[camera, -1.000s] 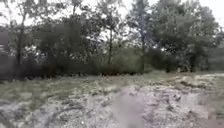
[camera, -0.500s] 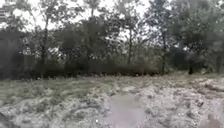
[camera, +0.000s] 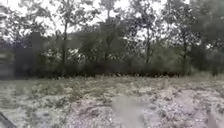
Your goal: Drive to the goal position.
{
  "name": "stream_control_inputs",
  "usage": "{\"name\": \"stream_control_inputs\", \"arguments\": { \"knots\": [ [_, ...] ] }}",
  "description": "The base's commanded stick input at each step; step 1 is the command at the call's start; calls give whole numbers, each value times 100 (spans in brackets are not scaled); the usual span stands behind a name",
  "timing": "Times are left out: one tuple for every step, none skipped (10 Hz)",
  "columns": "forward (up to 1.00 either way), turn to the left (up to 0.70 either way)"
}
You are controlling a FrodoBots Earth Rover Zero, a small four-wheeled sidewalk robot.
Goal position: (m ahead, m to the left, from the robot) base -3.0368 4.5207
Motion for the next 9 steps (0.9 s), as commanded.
{"name": "stream_control_inputs", "arguments": {
  "knots": [
    [70,35],
    [70,35],
    [70,35],
    [70,35],
    [70,35],
    [70,35],
    [70,35],
    [70,35],
    [70,35]
  ]
}}
